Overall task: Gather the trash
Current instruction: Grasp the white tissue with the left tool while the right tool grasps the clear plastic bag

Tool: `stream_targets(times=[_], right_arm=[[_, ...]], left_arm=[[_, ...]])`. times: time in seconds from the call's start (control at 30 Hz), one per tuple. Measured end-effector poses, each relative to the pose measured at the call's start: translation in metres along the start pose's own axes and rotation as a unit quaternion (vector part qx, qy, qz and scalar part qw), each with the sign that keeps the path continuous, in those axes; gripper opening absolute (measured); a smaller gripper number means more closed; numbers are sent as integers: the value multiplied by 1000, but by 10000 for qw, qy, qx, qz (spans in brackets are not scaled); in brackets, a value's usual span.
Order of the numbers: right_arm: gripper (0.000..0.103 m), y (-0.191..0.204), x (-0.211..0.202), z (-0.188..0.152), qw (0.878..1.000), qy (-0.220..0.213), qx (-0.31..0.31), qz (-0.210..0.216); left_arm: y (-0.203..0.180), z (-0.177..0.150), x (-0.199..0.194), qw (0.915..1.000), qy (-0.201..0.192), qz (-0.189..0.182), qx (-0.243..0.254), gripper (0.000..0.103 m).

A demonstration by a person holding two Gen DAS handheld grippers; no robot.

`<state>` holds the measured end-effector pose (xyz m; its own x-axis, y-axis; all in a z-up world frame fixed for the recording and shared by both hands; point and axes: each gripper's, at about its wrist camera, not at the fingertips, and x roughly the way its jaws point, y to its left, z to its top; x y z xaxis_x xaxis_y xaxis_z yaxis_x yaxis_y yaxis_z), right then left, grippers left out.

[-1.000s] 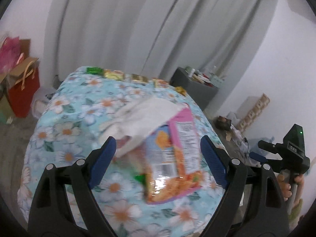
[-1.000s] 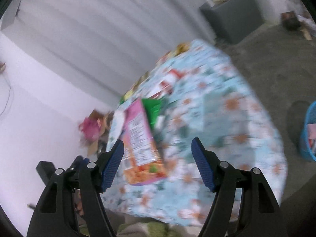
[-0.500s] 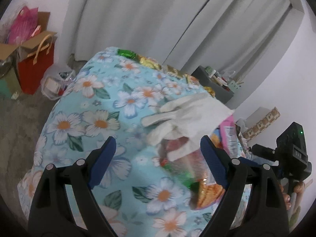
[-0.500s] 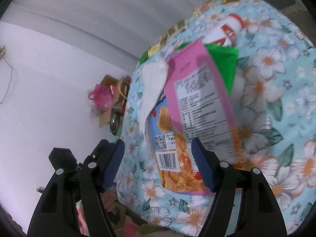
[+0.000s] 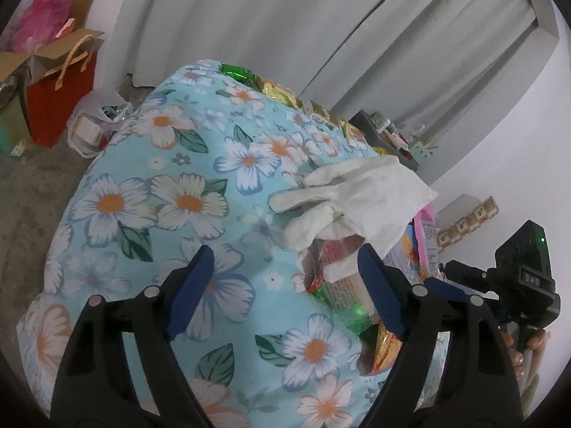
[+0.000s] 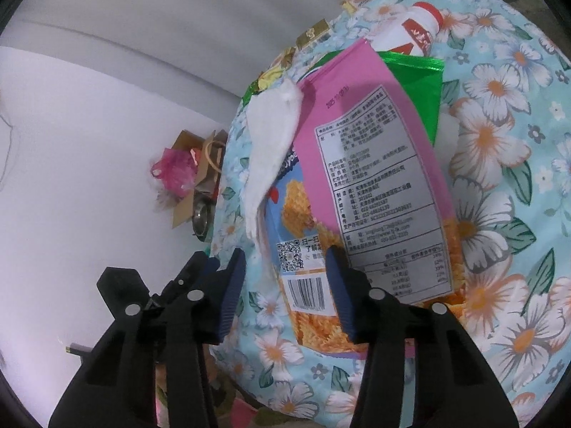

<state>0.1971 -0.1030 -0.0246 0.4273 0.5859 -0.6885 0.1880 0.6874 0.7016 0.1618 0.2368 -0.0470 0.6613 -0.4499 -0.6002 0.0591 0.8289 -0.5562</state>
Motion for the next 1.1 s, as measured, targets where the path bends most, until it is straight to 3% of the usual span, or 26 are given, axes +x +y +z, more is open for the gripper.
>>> stream_targets(times=[0.27, 0.43, 0.53, 0.8, 0.93, 1.1], right_arm=[[40, 16, 25, 1, 9992, 269, -269, -114], [29, 26, 42, -3, 9970, 462, -524, -318], [10, 33, 50, -3, 9947, 537, -753, -455], [4, 33, 47, -8, 9939, 463, -886, -466], [4, 28, 43, -10, 9945, 449, -841, -437], [4, 22, 41, -9, 9954, 443, -762, -362]], left_arm=[[-2, 1, 1, 9997, -33, -221, 12, 61], [0, 0, 5, 9993, 44, -357, -46, 52], [-3, 2, 3, 9991, -21, -421, 4, 52], [-22, 12, 13, 9963, 150, -728, 437, 55], [-37, 23, 28, 9939, 320, -804, 688, 69], [-49, 43, 59, 9904, 636, -907, 827, 73]])
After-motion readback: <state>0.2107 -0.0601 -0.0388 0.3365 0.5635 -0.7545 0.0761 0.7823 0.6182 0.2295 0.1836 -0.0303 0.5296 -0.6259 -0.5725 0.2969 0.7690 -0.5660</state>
